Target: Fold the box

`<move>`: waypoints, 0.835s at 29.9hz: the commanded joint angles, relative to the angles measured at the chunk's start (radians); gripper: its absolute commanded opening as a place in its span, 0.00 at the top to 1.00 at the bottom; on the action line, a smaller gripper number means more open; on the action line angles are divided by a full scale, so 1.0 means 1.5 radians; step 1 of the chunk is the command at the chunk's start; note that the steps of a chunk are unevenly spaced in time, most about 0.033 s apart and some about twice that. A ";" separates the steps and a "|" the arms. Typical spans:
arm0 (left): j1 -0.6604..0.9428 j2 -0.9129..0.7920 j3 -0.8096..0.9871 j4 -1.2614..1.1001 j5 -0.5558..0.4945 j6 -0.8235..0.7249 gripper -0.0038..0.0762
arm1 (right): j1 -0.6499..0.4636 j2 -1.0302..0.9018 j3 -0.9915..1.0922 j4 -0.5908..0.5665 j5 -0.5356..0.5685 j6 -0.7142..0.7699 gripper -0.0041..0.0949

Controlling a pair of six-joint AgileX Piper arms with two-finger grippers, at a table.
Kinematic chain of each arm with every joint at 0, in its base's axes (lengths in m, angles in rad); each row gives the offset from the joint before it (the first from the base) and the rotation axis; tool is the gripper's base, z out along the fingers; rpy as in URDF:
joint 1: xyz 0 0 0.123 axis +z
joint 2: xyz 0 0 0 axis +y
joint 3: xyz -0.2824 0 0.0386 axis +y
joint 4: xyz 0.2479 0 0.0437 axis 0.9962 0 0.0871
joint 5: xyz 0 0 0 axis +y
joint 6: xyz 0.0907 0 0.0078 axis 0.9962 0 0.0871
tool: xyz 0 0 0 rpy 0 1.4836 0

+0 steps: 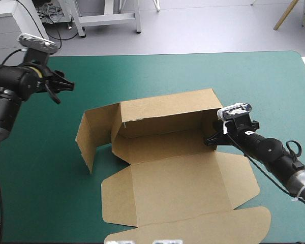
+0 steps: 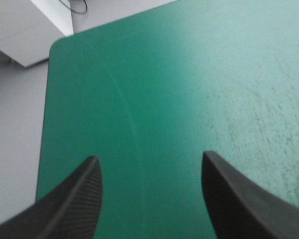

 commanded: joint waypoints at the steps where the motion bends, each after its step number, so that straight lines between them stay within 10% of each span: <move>1: 0.083 -0.026 -0.010 -0.118 -0.040 0.051 0.45 | -0.001 -0.015 -0.042 0.012 -0.023 0.034 0.98; 7: 0.126 -0.030 0.107 -0.123 -0.089 0.051 0.54 | -0.002 -0.015 -0.067 -0.013 -0.004 0.088 0.98; 12: 0.126 -0.057 0.225 -0.124 -0.171 0.030 0.55 | -0.023 -0.013 -0.103 -0.188 0.059 0.279 0.98; 17: 0.126 -0.099 0.301 -0.124 -0.212 0.012 0.55 | -0.076 -0.013 -0.190 -0.418 0.210 0.486 0.98; 25: 0.126 -0.160 0.343 -0.124 -0.246 0.029 0.55 | -0.130 -0.013 -0.344 -0.486 0.443 0.548 0.98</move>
